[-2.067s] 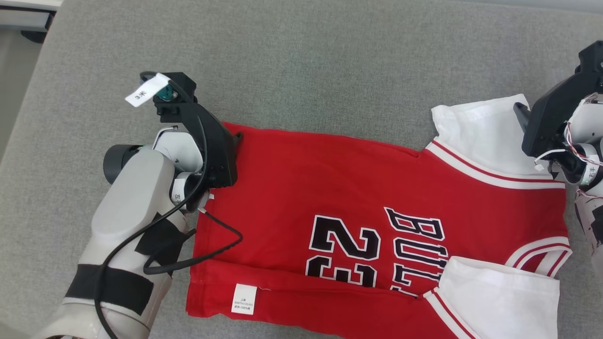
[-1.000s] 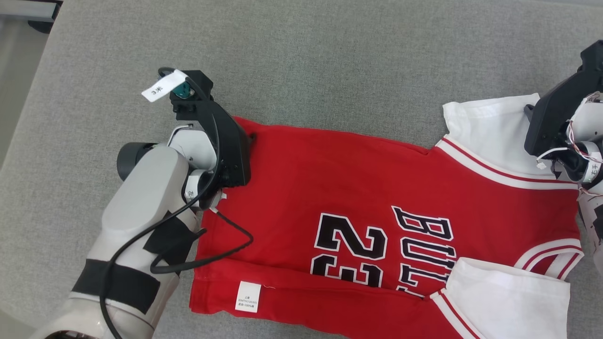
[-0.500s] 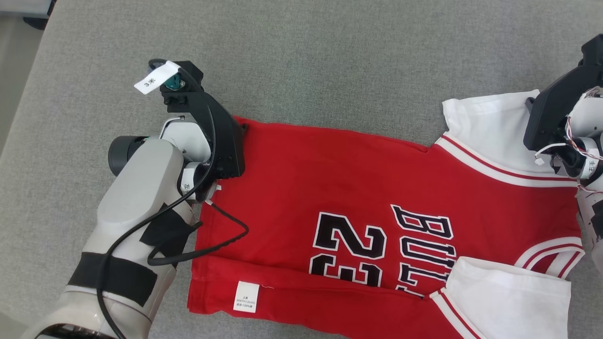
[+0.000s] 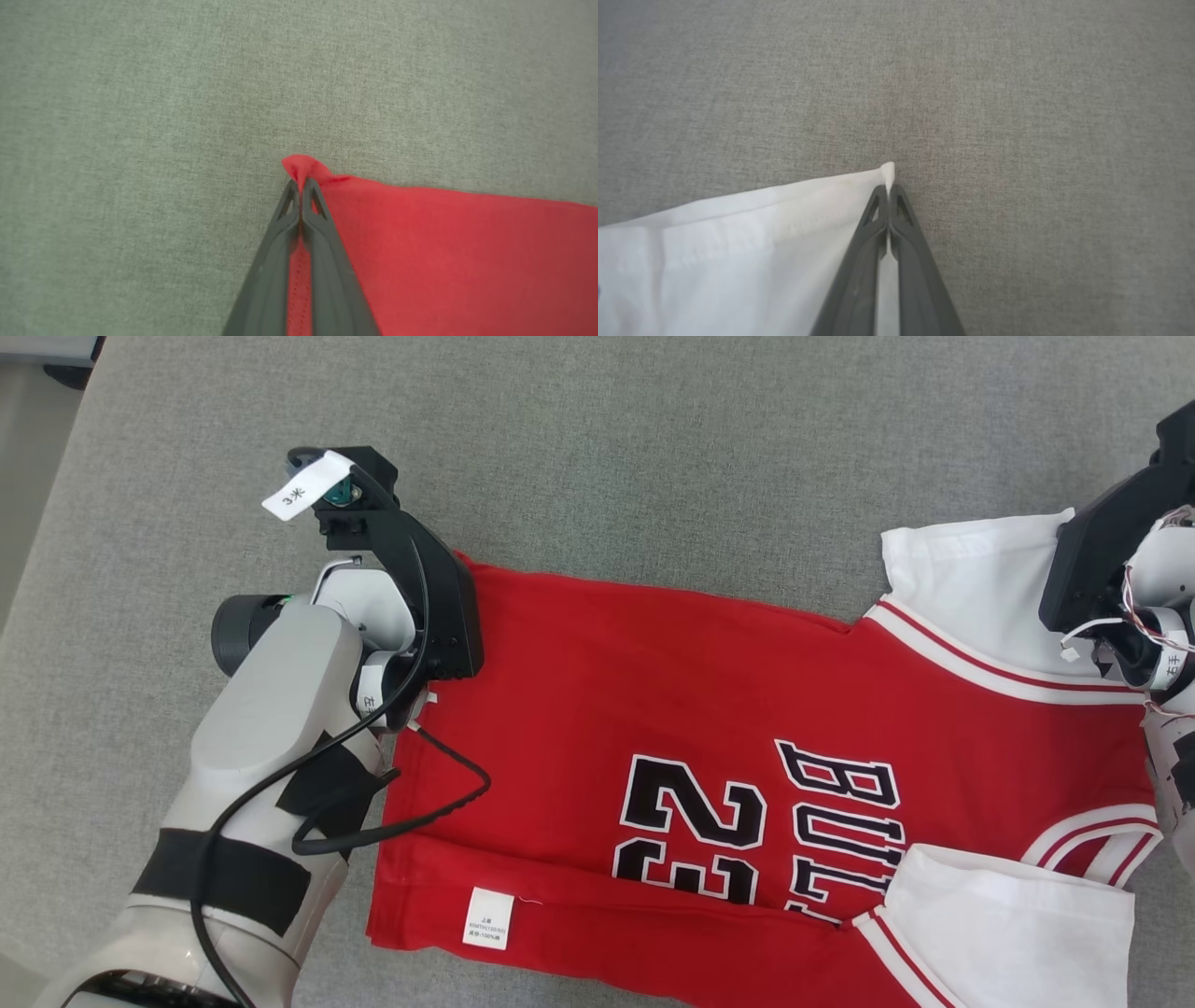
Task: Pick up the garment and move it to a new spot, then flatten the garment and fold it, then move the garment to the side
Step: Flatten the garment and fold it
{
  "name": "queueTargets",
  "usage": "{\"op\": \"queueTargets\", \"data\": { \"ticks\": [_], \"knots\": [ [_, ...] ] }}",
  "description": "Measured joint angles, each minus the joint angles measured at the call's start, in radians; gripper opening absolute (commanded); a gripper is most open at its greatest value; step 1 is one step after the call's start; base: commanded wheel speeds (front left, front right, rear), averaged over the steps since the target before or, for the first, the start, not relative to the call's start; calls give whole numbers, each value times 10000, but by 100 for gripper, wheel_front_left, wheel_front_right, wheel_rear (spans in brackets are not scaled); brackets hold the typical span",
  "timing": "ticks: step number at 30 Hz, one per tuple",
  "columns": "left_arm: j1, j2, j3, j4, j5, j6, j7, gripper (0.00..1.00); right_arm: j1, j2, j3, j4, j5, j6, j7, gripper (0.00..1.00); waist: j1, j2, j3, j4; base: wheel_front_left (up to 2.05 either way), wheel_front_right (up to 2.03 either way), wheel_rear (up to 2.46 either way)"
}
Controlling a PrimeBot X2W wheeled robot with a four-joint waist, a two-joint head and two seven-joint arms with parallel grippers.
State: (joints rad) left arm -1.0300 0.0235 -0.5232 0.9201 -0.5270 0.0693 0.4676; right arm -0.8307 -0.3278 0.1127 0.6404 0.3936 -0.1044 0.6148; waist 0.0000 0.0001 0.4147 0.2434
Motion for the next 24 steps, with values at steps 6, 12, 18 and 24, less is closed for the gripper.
{"op": "queueTargets", "data": {
  "ticks": [6, 12, 18, 24],
  "knots": [
    [-48, -10, 17, 69, -2, -82, -305, 0, 1, 125, -384, 13, 280, -12, -309, 0, 1, 0, -65, -22, 0, 0, 0],
    [97, -27, 19, 109, -29, -240, -711, 0, 481, 159, -777, -435, 1009, 550, -690, 0, 1, 0, -284, -1, 0, 0, 0],
    [873, -25, 201, -88, -201, -385, -1465, 0, 1567, 564, -1246, -1344, 2234, 1555, -909, 0, 0, 0, -660, -6, 0, 0, 0],
    [1351, -8, 107, -341, -207, -629, -2188, 0, 2609, 583, -1469, -2387, 2966, 2119, -1060, 0, 0, 0, -1117, -80, 0, 0, 0]
  ]
}}
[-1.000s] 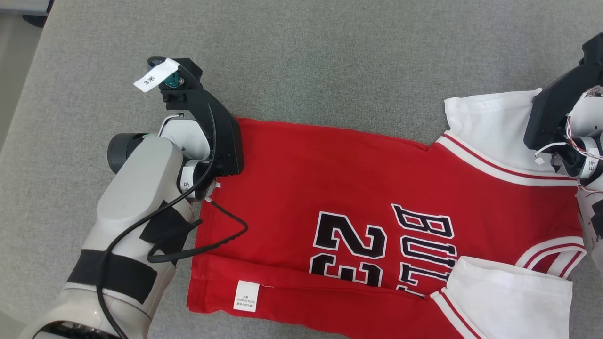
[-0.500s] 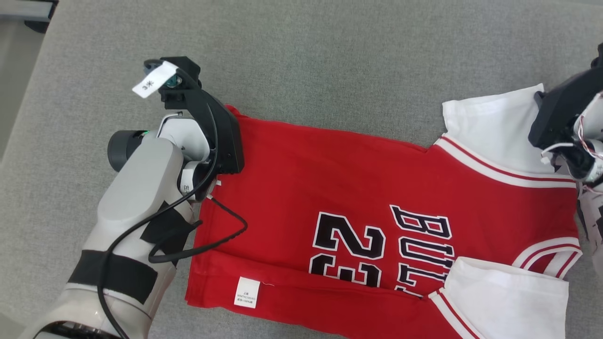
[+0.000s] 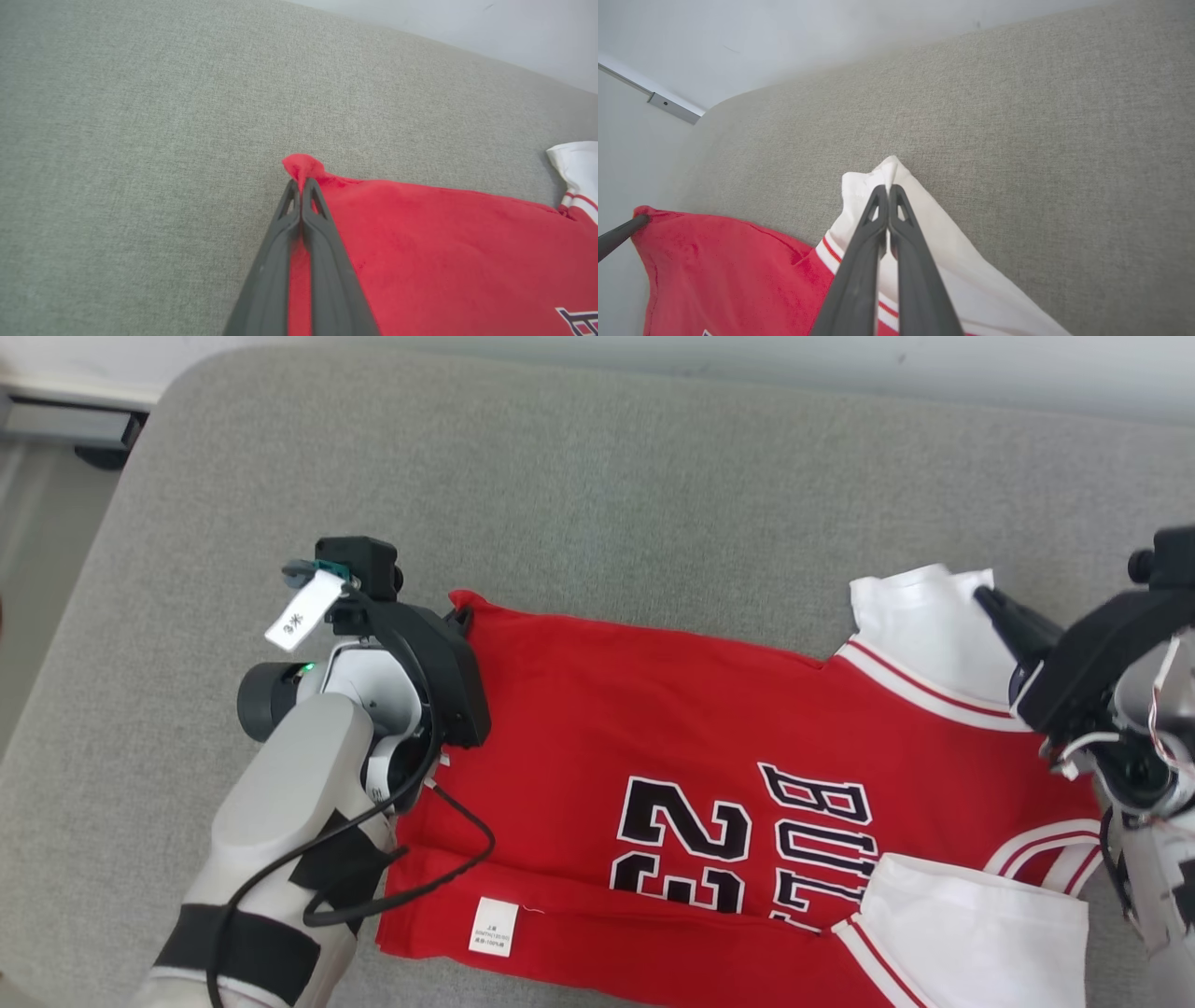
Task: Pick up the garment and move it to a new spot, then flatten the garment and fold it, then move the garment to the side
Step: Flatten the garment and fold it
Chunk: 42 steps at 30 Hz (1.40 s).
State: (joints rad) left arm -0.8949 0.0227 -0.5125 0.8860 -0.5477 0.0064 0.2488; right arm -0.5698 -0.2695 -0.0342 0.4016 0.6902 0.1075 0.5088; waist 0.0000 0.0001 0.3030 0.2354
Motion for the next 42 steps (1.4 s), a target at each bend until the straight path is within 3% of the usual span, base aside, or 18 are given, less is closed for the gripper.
{"op": "queueTargets", "data": {
  "ticks": [16, 25, 36, 42],
  "knots": [
    [1490, 341, -31, 79, -203, -345, -1026, 0, 3459, -343, 453, -2859, 1685, 159, 1058, 0, -1, -1, -1410, -502, 0, 0, 0],
    [2255, 516, 88, 217, -303, -420, -1542, 0, 5380, -1009, 483, -4243, 2514, 159, 1996, 0, -1, -1, -2124, -963, 0, 0, 0],
    [2603, 771, 127, -115, -278, -527, -2610, 0, 6293, -1216, -59, -5425, 3099, 142, 2435, 0, 0, -1, -2423, -1176, 0, 0, 0],
    [3007, 857, 69, -27, -230, -594, -2869, 0, 6728, -1229, -77, -5772, 3271, -42, 2761, 0, 0, -1, -2432, -1150, 0, 0, 0]
  ]
}}
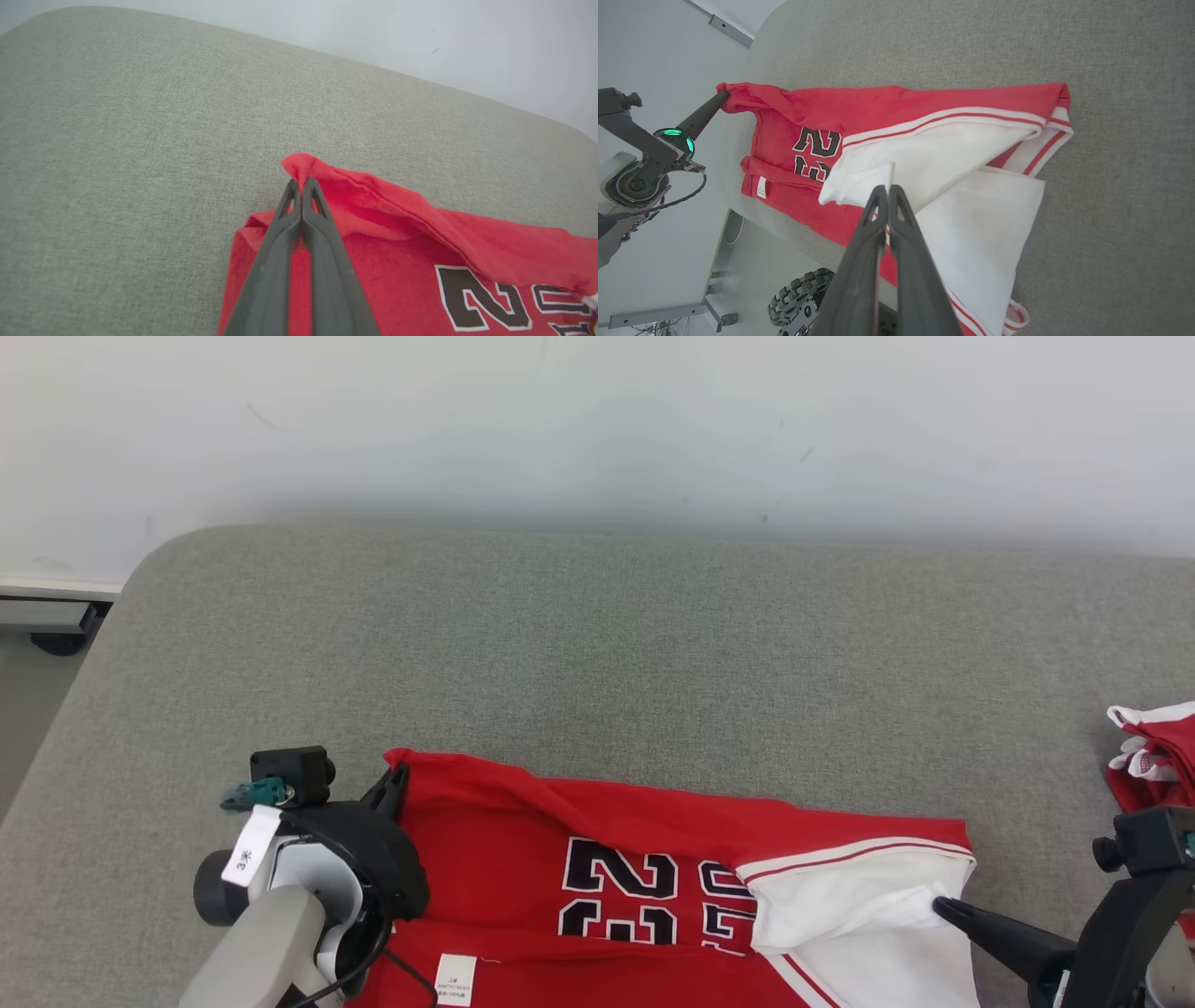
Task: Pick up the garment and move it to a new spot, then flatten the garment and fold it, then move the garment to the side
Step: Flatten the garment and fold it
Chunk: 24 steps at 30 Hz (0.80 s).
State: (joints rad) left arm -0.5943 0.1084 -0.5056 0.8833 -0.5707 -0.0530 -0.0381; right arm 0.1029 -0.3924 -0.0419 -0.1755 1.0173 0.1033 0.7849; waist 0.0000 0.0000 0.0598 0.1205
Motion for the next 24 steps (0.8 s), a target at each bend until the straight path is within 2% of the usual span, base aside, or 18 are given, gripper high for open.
{"op": "queueTargets", "data": {
  "ticks": [11, 23, 24],
  "knots": [
    [517, 2, -127, -29, 0, -188, -627, 0, 645, -50, -640, -640, 591, -424, 247, 0, 0, 0, -124, 72, 0, 0, 0],
    [829, 65, -282, 107, 86, -272, -859, 0, 1236, -69, -355, -744, 748, -727, 828, 0, 0, 0, -212, 53, 0, 0, 0],
    [829, 73, -278, 140, 86, -270, -859, 5, 1302, -67, -295, -736, 769, -744, 882, 0, 0, 0, -217, 53, 0, 0, 0]
  ]
}}
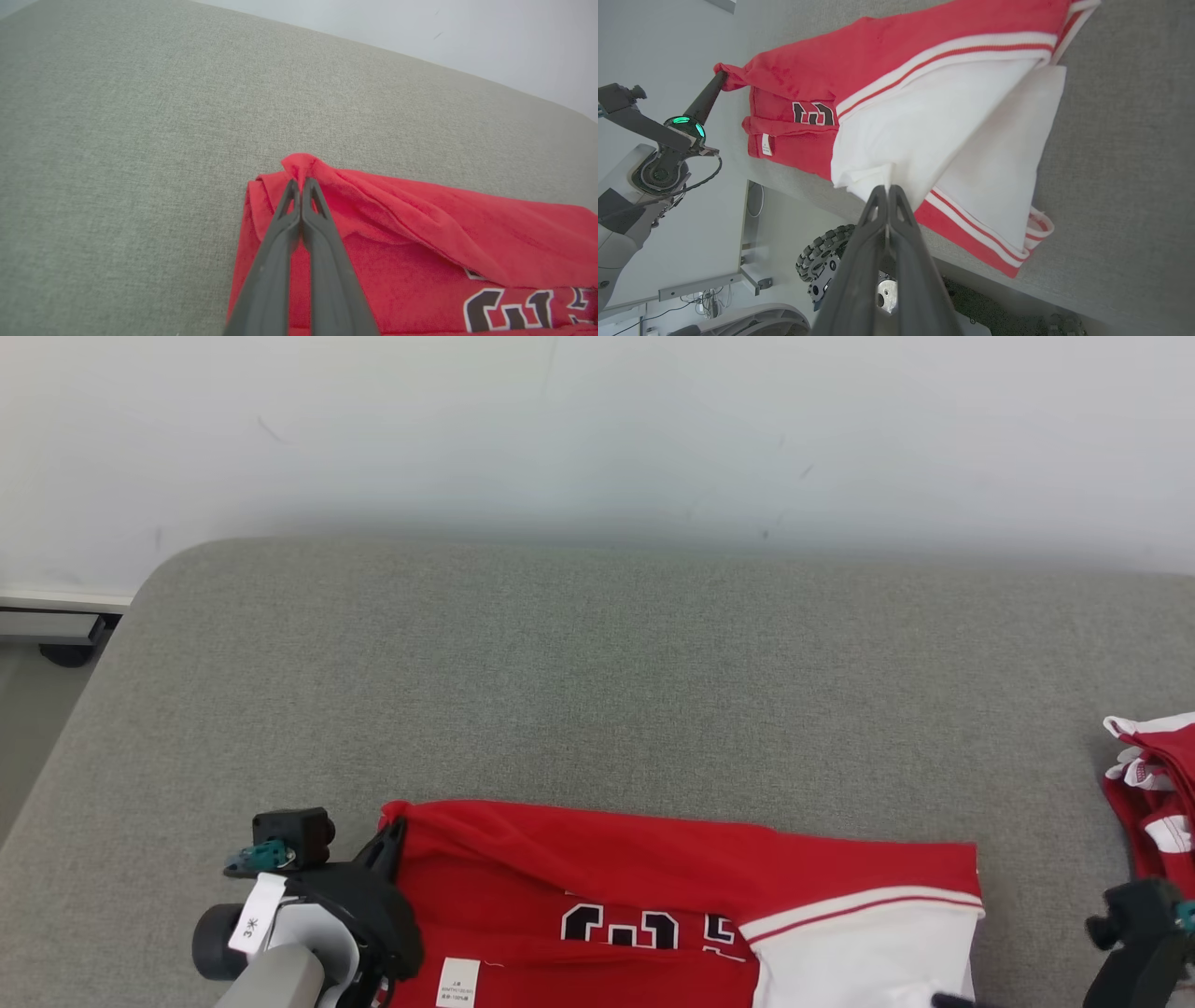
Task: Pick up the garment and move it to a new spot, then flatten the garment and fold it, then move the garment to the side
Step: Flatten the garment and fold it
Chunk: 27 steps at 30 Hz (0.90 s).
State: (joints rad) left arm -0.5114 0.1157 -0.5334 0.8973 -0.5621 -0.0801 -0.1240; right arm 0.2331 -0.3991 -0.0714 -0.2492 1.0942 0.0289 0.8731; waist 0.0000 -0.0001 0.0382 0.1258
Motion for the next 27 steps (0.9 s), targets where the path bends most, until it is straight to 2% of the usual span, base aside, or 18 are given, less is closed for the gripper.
{"op": "queueTargets", "data": {
  "ticks": [1, 2, 3, 4, 13, 17, 21, 27],
  "knots": [
    [0, 23, -4, 40, 0, 4, -2, 15, 64, -2, 75, 19, 58, -27, 100, 0, 0, 0, -5, 0, 0, 0, 0],
    [1, 46, 0, 81, 0, 8, -4, 47, 132, -8, 159, 46, 84, -27, 215, 0, 0, 0, -11, 1, 0, 0, 0],
    [3, 65, 4, 125, 2, 19, -13, 100, 200, -10, 232, 86, 86, -35, 288, 7, 0, 0, -19, 3, 0, 0, 0],
    [10, 81, 2, 169, 4, 61, -13, 100, 259, -12, 255, 146, 67, -96, 324, 99, 0, 0, -28, 4, 0, 0, 0],
    [189, 217, 4, 368, 69, 184, -17, 100, 455, -265, 322, 719, -635, -725, 495, 100, 0, 0, -99, 36, 0, 0, 0],
    [238, 449, 127, 395, 71, 311, -267, 100, 381, -280, 234, 736, -752, -742, 282, 100, 0, 1, -193, 49, 0, 0, 0],
    [408, 763, 297, 123, 79, 447, -821, 100, -9, -115, 58, 499, -1394, -773, -616, 100, 0, 0, -371, 67, 0, 0, 0],
    [733, 857, 506, -930, 267, 550, -1235, 100, -533, 646, -63, 153, -3124, -840, -2834, 100, 0, 0, -692, 139, 0, 0, 0]
  ]
}}
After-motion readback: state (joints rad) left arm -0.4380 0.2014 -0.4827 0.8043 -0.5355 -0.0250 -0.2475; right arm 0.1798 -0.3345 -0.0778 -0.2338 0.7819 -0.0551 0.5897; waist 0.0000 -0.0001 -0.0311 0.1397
